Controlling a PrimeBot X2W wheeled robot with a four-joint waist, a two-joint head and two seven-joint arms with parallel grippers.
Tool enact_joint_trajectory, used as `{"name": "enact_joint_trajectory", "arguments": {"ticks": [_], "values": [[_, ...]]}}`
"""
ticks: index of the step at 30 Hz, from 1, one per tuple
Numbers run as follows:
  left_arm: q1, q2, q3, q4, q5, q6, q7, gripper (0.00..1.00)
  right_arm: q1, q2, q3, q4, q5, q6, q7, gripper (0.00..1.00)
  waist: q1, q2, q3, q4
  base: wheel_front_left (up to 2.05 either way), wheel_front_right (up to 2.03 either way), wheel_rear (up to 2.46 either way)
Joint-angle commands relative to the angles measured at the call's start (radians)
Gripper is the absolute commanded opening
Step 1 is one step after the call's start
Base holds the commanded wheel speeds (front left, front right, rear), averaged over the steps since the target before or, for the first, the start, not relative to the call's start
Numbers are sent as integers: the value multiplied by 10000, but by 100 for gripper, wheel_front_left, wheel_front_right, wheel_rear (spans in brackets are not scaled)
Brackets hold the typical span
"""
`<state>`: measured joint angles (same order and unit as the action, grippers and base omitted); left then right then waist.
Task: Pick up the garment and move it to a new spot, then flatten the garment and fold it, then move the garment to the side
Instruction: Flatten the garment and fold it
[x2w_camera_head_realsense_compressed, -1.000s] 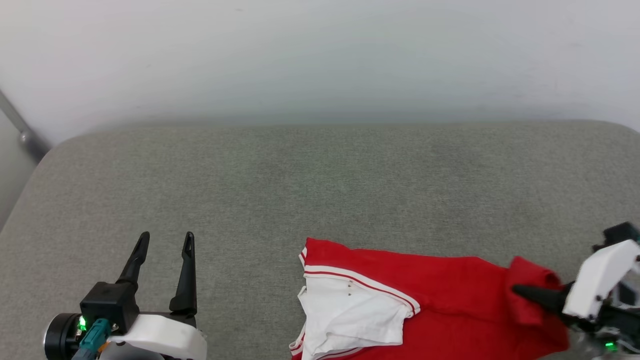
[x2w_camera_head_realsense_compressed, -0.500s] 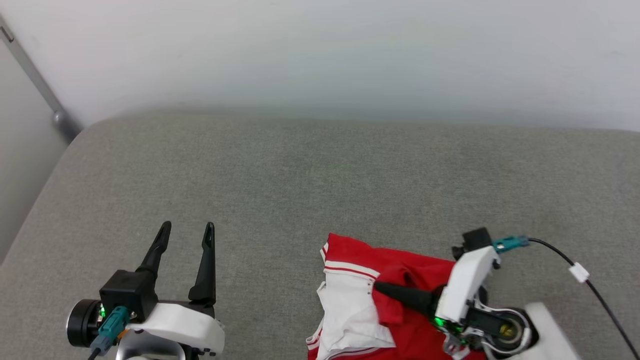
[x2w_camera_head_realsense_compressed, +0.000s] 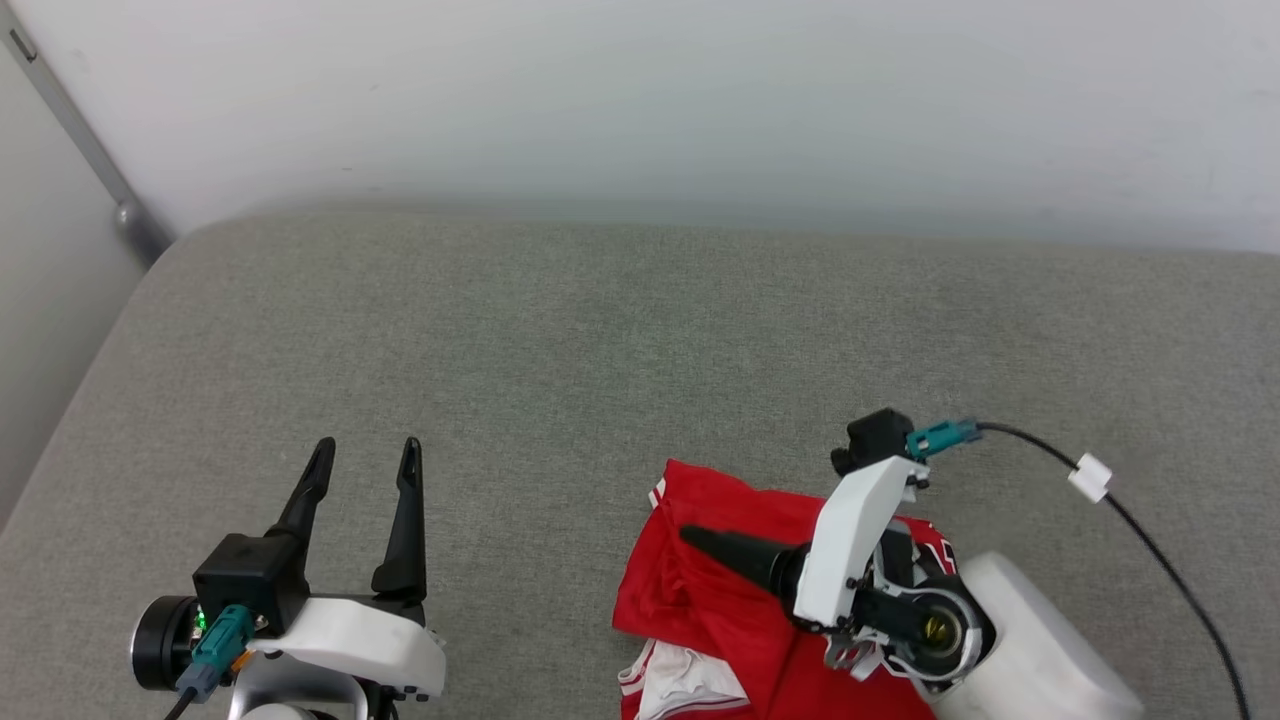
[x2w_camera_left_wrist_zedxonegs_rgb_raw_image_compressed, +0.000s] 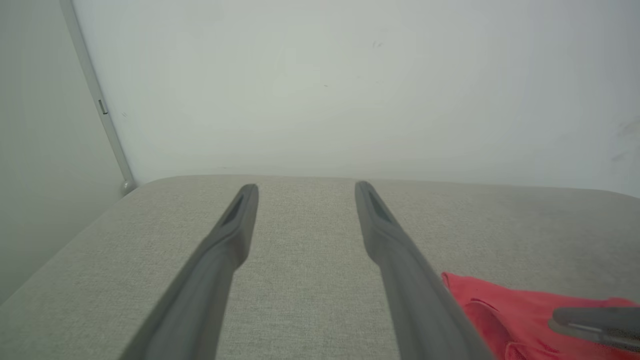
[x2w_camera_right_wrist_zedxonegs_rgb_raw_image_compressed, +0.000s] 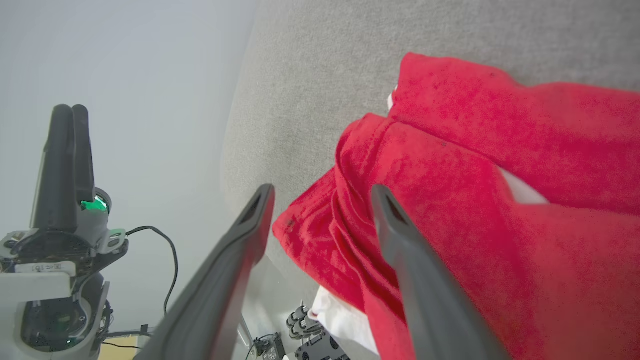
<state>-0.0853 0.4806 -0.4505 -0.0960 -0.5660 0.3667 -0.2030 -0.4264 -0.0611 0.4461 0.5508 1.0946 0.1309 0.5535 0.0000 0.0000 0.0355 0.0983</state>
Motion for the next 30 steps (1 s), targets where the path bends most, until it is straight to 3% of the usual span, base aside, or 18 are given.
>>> {"name": "enact_joint_trajectory", "arguments": {"ticks": [1,5,8,13,16,21,30], "values": [[20,-1,15,39,-11,28,-45,100,-231,-242,62,-147,-247,-4,-115,100,0,0,-48,-39,0,0,0],[136,26,14,100,-51,48,-52,100,-378,-975,133,-547,-1552,-4,-861,100,0,0,-207,-202,0,0,0],[208,40,7,134,-72,83,-43,100,-226,-1566,-250,-751,-3081,-4,-2053,100,0,0,-342,-337,0,0,0],[432,82,61,171,-90,201,-88,100,524,-2212,-2067,-1046,-5503,-4,-4094,100,0,0,-508,-645,0,0,0],[530,99,165,175,-153,231,-138,100,1177,-2207,-3291,-1467,-6616,-4,-4968,100,0,0,-534,-820,0,0,0],[627,134,256,248,-160,274,-226,100,2045,-2092,-4330,-2524,-7485,-4,-5588,100,0,0,-575,-1017,0,0,0],[975,308,433,309,-150,385,-344,100,4144,-1635,-4421,-5481,-8073,-4,-5755,100,0,0,-637,-1268,0,0,0]]}}
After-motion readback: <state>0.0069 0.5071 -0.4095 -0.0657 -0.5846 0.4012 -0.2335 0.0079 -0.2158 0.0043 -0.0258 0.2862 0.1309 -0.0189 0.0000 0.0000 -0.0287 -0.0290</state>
